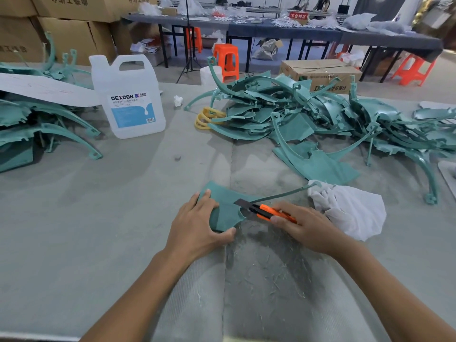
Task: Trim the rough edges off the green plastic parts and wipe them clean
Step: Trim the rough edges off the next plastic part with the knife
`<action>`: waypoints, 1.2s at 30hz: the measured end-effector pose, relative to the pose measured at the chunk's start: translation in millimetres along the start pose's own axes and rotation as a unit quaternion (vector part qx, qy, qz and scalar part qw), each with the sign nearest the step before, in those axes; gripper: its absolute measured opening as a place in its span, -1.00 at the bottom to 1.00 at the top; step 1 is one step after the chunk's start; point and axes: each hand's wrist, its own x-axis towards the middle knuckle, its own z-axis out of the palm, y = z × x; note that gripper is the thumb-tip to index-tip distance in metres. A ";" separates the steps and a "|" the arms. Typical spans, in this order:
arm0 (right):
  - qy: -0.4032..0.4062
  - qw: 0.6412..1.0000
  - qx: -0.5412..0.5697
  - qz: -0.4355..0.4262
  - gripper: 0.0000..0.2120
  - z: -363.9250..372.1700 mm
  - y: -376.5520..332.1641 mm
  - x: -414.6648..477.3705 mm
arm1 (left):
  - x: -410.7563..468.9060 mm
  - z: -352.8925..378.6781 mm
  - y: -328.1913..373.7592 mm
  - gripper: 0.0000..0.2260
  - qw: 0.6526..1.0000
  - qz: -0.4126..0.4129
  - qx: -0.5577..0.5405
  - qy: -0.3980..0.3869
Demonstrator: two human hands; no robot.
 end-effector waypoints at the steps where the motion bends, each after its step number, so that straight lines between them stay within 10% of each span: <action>1: 0.005 1.000 0.020 0.005 -0.76 -0.9 2.0 -2.1 | 0.3 -0.1 -0.2 -0.32 1.000 -0.001 0.000 -0.001; 27: -0.045 0.997 -0.055 0.018 -0.93 -2.3 -19.6 -2.3 | 1.3 -2.5 0.6 -0.30 1.000 -0.004 0.002 -0.009; 36: 0.075 0.996 -0.006 0.050 -0.87 6.0 -21.9 -18.2 | -0.4 1.9 7.4 -0.13 0.995 -0.011 0.098 0.022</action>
